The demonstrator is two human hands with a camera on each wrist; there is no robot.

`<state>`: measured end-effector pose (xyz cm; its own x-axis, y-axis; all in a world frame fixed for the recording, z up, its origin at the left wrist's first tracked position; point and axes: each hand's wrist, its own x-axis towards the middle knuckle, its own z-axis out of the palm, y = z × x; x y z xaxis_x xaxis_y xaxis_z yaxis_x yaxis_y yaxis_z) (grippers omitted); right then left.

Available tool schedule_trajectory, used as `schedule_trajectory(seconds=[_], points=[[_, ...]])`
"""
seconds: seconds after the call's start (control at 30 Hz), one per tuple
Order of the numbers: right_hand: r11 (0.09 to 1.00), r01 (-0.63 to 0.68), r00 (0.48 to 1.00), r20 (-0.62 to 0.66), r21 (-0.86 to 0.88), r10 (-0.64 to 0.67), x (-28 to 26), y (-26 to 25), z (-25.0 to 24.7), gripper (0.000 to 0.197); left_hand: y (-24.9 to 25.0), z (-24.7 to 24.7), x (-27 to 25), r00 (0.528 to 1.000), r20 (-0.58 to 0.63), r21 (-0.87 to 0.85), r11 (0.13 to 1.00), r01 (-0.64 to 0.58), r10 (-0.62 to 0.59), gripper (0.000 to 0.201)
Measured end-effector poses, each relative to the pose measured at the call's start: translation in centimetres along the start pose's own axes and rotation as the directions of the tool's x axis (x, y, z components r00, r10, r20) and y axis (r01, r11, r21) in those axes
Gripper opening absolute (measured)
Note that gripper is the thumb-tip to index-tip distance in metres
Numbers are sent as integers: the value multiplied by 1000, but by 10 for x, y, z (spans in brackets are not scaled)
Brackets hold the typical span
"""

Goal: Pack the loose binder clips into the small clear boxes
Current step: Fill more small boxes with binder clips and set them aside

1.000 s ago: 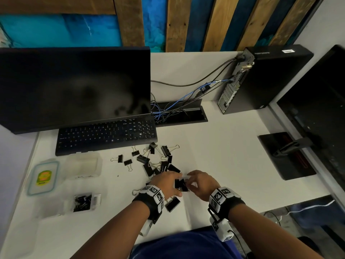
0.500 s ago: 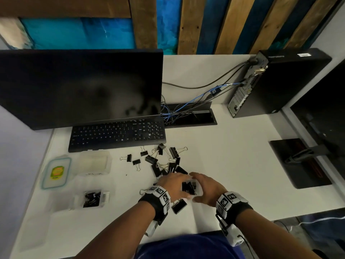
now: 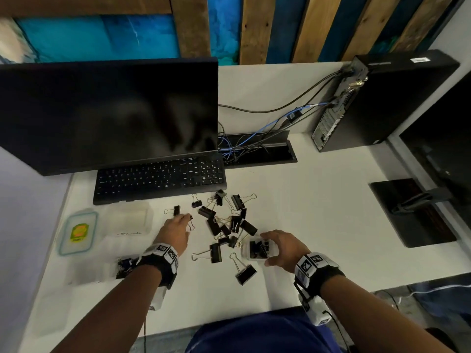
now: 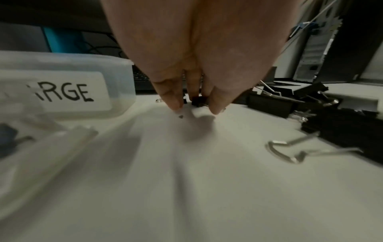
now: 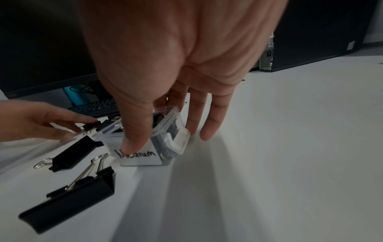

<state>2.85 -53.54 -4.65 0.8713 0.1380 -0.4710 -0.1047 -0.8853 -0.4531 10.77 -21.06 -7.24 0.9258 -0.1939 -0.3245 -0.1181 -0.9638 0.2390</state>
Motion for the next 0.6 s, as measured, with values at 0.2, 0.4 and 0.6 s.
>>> schedule_trajectory(seconds=[0.2,0.4,0.6], points=[[1000,-17,1000,-2,12,17,0,0,1,78,8,3,-8,995,-17,-28,995,95,-95,24],[999,-39,999,2,32,39,1,0,1,79,13,-3,-11,986,72,-18,988,151,-149,38],[998,-50,999,15,44,50,1,1,1,79,13,0,-17,989,65,-87,987,135,-129,19]])
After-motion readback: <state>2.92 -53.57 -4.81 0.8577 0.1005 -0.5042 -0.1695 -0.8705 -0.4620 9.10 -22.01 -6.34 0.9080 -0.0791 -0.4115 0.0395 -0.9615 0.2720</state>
